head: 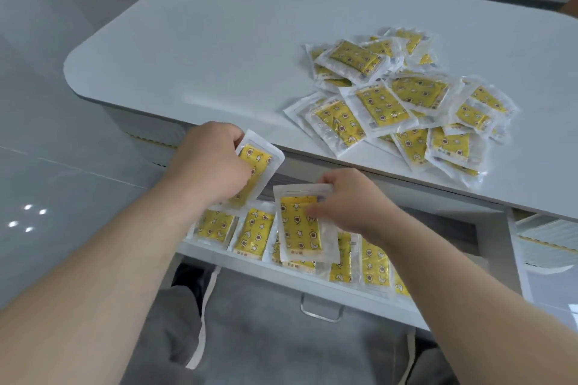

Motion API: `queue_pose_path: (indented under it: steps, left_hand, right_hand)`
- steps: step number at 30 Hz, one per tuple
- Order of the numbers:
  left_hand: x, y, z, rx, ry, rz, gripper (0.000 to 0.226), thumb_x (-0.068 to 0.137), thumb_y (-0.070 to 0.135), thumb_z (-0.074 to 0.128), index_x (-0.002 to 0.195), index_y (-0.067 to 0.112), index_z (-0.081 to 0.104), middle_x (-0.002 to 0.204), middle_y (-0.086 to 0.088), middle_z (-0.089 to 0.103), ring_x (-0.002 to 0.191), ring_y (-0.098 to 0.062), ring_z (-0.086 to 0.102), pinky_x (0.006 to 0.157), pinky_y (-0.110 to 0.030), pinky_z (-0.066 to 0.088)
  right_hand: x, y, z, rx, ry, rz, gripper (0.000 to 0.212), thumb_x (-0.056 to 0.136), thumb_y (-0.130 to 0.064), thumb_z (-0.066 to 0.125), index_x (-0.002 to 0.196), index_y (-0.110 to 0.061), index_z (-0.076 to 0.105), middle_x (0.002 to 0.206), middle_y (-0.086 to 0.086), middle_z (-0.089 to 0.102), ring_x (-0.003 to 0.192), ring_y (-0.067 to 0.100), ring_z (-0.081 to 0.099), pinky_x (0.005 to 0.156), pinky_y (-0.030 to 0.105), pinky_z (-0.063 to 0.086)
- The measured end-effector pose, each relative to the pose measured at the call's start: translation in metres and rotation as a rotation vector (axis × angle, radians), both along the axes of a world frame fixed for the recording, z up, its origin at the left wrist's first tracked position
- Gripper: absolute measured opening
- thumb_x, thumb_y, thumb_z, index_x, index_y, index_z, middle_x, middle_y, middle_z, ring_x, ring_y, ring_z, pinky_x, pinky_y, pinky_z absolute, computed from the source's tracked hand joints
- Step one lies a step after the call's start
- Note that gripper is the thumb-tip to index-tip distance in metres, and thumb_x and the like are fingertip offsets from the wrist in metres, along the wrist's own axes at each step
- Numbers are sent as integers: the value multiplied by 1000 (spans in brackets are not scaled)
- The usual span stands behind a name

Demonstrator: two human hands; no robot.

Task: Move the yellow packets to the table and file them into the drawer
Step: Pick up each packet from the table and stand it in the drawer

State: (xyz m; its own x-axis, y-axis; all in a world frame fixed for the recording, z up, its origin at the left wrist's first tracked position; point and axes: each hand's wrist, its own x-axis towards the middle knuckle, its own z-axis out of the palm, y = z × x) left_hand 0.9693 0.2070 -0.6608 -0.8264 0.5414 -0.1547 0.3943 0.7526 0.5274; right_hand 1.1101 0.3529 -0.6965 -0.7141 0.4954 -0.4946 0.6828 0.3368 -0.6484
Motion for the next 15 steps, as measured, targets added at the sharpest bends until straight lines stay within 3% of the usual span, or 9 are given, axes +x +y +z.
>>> queue_pose_path:
  steps: [3, 6, 11, 13, 15]
  left_hand:
    - [-9, -9, -3, -31, -19, 1, 16, 82, 5, 70, 89, 19, 71, 81, 0, 71, 74, -21, 68, 65, -39, 59]
    - [-21, -14, -9, -47, -77, 23, 16, 81, 6, 71, 95, 14, 73, 89, -7, 74, 81, -28, 72, 73, -51, 61]
    - [-36, -16, -21, -89, -203, 60, 30, 78, 8, 75, 107, 4, 69, 105, -15, 73, 89, -31, 72, 80, -54, 61]
    - [-38, -13, -27, -111, -253, 60, 32, 81, 8, 75, 113, 5, 69, 109, -15, 72, 93, -31, 71, 83, -50, 60]
    - [-40, -8, -33, -147, -287, 53, 40, 85, 9, 74, 124, 5, 63, 116, -12, 68, 98, -29, 67, 80, -39, 58]
  right_hand:
    - [-18, -8, -29, 44, -53, 1, 23, 84, -8, 69, 106, -13, 63, 87, 3, 65, 67, 15, 59, 47, 22, 43]
    - [-32, -15, -53, 28, -68, 9, 44, 87, -6, 66, 131, -10, 57, 100, 4, 64, 70, 12, 57, 45, 19, 39]
    - [-39, -21, -74, 107, -130, 100, 46, 89, -11, 68, 133, -10, 57, 100, 3, 61, 72, 14, 57, 49, 22, 40]
    - [-36, -21, -80, 197, -189, 160, 40, 89, -17, 68, 128, -13, 59, 103, 4, 62, 77, 17, 60, 59, 28, 53]
    - [-32, -21, -84, 372, -268, 252, 44, 89, -34, 70, 129, -20, 57, 124, 8, 55, 103, 25, 59, 83, 38, 57]
